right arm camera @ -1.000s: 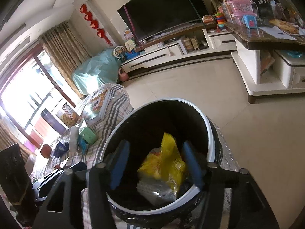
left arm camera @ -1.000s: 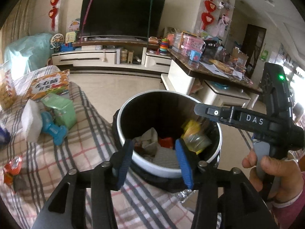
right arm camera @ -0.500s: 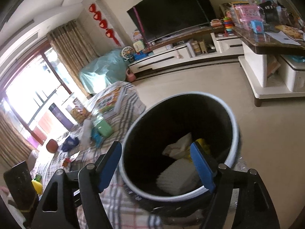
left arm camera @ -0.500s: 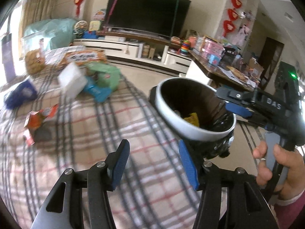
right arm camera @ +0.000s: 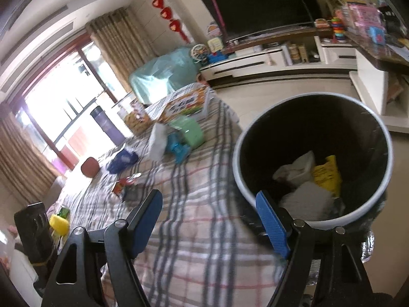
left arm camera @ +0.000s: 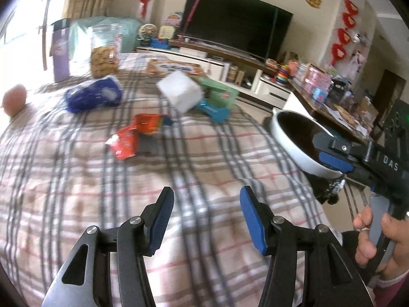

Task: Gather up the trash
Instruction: 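Grasp orange snack bag with left tool while right tool grasps blue toothbrush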

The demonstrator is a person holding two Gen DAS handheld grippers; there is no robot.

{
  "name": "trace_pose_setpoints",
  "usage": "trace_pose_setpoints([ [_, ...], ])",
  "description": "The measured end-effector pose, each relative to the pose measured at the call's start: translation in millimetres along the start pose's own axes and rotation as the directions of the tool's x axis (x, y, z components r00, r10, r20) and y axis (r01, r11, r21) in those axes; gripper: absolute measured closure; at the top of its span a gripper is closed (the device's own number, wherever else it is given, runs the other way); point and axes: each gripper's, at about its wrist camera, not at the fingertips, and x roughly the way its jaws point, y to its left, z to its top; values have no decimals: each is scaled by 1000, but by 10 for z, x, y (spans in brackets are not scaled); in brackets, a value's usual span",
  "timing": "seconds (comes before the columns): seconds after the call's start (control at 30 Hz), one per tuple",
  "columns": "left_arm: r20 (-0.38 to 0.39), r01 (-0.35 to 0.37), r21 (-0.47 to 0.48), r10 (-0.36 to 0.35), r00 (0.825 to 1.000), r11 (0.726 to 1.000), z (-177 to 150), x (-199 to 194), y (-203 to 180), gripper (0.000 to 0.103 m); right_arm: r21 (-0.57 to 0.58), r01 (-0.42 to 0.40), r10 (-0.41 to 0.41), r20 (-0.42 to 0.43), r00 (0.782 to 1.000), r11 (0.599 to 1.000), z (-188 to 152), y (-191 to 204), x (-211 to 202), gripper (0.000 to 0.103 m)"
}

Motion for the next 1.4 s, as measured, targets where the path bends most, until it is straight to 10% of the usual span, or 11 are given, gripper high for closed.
trace_pose_setpoints([
  [0.93, -23, -108, -49, 107, 994, 993, 446, 336, 441, 51, -144, -12, -4, -108, 994, 990, 292, 424, 968, 28],
  [1.3, -45, -75, -77, 72, 996, 994, 568, 619, 630, 67, -170, 33, -57, -136, 989, 985, 444, 468, 1383, 60],
  [1.4, -44, -62, -70, 59, 997, 996, 580, 650, 622, 80, -163, 29, -53, -143, 988, 986, 461, 461, 1444, 82],
])
